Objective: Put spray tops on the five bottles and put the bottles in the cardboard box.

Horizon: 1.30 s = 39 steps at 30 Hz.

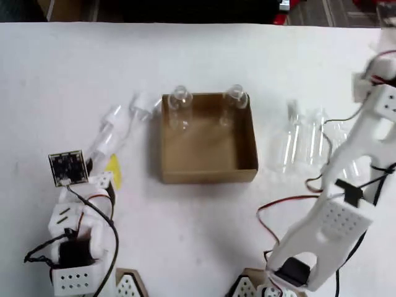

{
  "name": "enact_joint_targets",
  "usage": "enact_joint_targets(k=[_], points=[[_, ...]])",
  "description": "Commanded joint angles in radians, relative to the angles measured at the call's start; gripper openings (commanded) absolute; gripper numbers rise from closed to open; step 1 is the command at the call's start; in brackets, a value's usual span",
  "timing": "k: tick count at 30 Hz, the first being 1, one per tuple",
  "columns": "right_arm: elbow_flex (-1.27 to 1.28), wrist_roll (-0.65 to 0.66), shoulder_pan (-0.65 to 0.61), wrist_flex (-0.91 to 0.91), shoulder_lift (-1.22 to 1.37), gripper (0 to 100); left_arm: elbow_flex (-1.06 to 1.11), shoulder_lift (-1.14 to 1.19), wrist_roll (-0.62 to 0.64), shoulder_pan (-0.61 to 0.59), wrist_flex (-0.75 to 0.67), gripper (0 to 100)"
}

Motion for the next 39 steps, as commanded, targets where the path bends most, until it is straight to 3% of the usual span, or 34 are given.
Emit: enact_joint_targets(k=[1, 7, 34, 39], points=[[-0.041, 0.086, 0.038, -0.044, 0.113, 15.2, 0.000, -0.010, -0.012, 0.013, -0.020, 18], [-0.043, 0.170, -0.008, -0.045, 0.259, 15.2, 0.000, -0.010, -0.012, 0.013, -0.020, 18], [-0.043, 0.178, -0.044, -0.189, 0.455, 15.2, 0.000, -0.010, -0.012, 0.013, -0.023, 18], [-0.032, 0.247, -0.030, -0.188, 0.461, 15.2, 0.000, -0.010, -0.012, 0.013, -0.023, 18]])
